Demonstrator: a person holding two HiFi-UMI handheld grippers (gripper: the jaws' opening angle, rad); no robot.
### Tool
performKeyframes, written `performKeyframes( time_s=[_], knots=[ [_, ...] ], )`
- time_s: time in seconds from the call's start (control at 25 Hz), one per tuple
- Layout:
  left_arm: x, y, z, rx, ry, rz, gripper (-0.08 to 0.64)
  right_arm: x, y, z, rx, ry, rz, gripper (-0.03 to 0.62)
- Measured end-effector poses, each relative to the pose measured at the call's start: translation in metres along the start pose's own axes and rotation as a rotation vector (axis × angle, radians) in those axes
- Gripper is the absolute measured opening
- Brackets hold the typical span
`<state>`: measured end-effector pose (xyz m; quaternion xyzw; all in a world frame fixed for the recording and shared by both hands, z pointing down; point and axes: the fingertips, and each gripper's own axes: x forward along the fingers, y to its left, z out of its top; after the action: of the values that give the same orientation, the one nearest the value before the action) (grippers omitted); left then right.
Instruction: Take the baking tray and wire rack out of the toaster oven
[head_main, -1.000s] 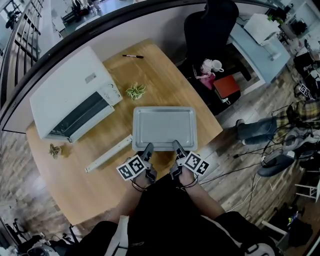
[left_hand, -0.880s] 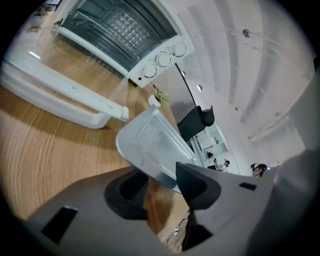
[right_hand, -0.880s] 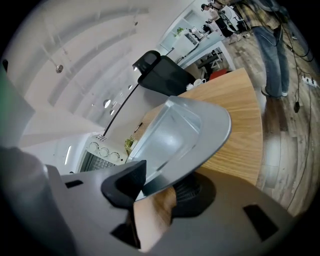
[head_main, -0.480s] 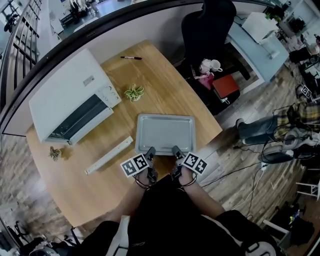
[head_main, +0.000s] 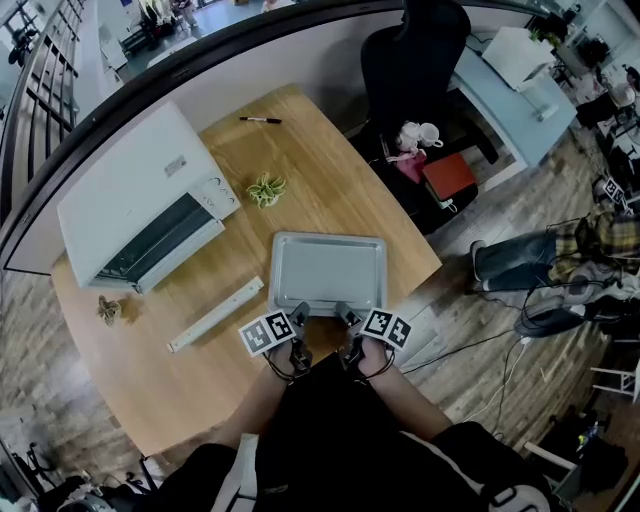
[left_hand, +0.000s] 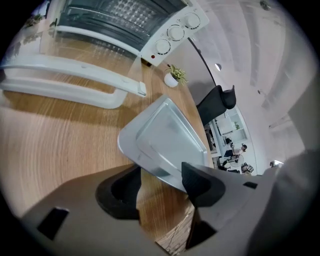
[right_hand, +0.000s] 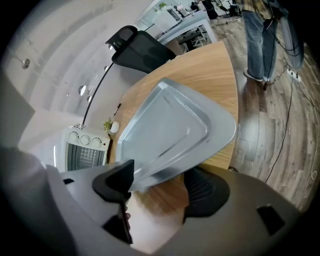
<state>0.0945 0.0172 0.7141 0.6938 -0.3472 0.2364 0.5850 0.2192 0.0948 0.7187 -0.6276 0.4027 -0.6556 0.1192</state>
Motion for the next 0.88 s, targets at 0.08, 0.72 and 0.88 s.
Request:
performKeyframes(
  time_s=[0.08, 0.72, 0.88],
  knots=[
    [-0.009, 0.007, -0.003, -0.011, 0.003, 0.004, 0.241, -0.003, -0.001, -0.007, -0.015, 0.019, -0.009, 0.327],
    [-0.091, 0.015, 0.048, 0.144, -0.270, -0.003, 0.239, 0.002, 0.111, -0.014, -0.480, -0.032, 0.186, 0.308],
    [-0.116, 0.026, 0.066, 0.192, -0.355, 0.023, 0.239, 0.011, 0.158, -0.023, -0.682, -0.050, 0.267, 0.305]
  ],
)
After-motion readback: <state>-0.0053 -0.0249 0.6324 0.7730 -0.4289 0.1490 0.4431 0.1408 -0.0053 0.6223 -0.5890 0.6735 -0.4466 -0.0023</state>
